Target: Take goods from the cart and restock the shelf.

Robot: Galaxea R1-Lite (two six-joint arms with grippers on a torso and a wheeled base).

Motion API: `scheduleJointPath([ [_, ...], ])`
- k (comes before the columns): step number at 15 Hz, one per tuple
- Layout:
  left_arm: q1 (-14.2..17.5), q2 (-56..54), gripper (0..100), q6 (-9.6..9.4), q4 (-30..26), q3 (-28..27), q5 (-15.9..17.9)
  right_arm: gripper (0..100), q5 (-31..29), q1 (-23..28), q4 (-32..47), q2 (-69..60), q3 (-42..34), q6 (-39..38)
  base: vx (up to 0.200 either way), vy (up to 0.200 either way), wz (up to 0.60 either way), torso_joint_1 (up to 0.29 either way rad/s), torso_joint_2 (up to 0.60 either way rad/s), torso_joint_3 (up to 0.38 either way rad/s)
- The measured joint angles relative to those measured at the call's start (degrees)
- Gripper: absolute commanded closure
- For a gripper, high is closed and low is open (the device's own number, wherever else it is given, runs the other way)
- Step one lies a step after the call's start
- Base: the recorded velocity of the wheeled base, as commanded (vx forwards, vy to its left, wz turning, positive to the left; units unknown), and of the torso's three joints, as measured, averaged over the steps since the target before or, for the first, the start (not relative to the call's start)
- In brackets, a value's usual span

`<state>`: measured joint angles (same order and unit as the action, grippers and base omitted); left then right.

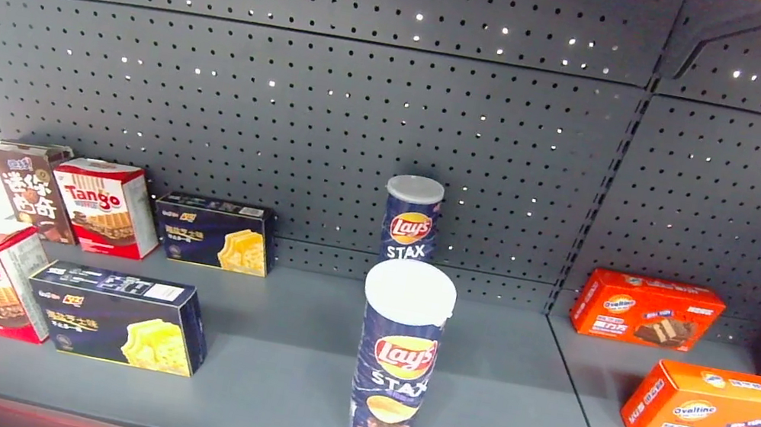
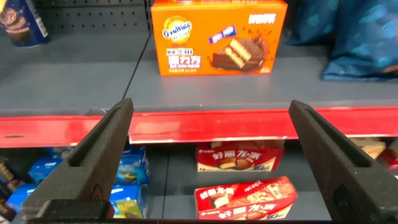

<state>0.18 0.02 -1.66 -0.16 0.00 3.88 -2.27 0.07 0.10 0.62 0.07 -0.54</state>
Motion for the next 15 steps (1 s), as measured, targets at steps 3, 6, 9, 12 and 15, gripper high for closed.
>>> scheduleJointPath([
  [3, 0.0, 0.0, 0, 0.10, 0.0, 0.0, -0.1, 0, 0.0, 0.0, 0.0, 0.0, 0.0, 0.0, 0.000, 0.000, 0.00, 0.000, 0.00, 0.000],
  [6, 0.0, 0.0, 0, -0.01, 0.0, 0.0, 0.0, 0, 0.0, 0.0, 0.0, 0.0, 0.0, 0.0, 0.000, 0.133, 0.00, 0.000, 0.00, 0.002],
  [9, -0.1, 0.0, 0, -0.01, -0.1, 0.0, 0.0, 0, 0.0, 0.1, 0.0, 0.0, 0.0, 0.0, 0.000, 0.000, 0.00, 0.000, 0.00, 0.000],
  [12, 0.0, 0.0, 0, -0.15, 0.0, 0.0, 0.0, 0, 0.0, 0.0, 0.0, 0.0, 0.0, 0.0, 0.000, 0.000, 0.00, 0.000, 0.00, 0.000],
  [15, 0.0, 0.0, 0, -0.17, 0.0, 0.0, 0.0, 0, 0.0, 0.0, 0.0, 0.0, 0.0, 0.0, 0.000, 0.000, 0.00, 0.000, 0.00, 0.000],
])
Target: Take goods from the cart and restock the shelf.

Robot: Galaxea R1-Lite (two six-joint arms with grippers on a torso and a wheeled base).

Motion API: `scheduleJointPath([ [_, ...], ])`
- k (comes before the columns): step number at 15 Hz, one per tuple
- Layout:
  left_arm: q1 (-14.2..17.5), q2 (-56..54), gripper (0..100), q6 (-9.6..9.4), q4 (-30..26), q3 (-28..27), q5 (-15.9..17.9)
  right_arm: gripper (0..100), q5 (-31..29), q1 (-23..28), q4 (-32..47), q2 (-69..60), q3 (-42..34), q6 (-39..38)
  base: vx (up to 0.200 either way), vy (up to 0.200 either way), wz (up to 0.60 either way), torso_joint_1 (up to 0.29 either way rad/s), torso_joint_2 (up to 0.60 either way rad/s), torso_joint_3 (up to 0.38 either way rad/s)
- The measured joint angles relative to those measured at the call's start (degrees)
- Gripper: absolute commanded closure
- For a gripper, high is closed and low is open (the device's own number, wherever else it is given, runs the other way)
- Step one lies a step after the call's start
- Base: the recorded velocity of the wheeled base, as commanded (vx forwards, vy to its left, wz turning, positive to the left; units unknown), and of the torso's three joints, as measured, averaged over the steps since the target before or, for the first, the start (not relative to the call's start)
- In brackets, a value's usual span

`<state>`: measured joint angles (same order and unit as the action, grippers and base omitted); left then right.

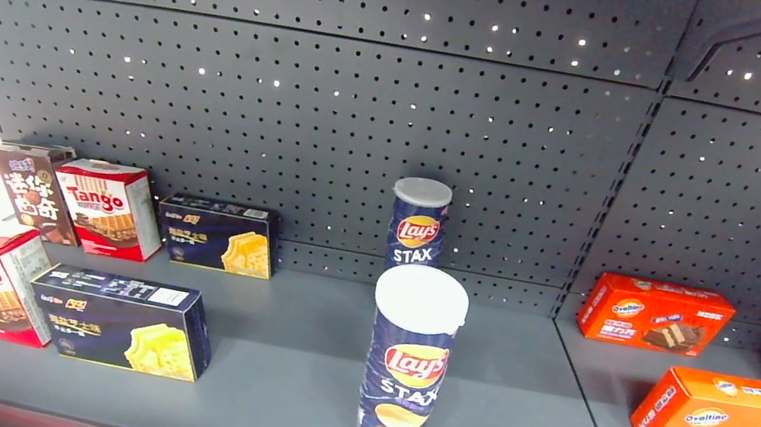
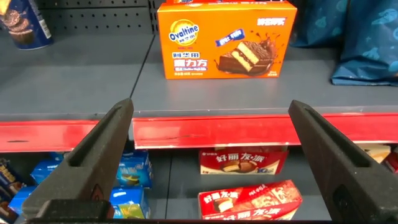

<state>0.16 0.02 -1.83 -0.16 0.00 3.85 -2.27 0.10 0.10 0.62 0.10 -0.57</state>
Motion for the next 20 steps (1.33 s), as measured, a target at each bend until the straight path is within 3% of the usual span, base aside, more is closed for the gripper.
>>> scheduleJointPath([
  [5, 0.0, 0.0, 0, 0.00, 0.0, 0.0, 0.1, 0, 0.0, 0.0, 0.0, 0.0, 0.0, 0.0, 0.080, 0.000, 0.00, 0.000, 0.00, 0.001],
  [20, 0.0, 0.0, 0, 0.17, 0.0, 0.0, 0.0, 0, 0.0, 0.0, 0.0, 0.0, 0.0, 0.0, 0.000, 0.000, 0.00, 0.000, 0.00, 0.000],
])
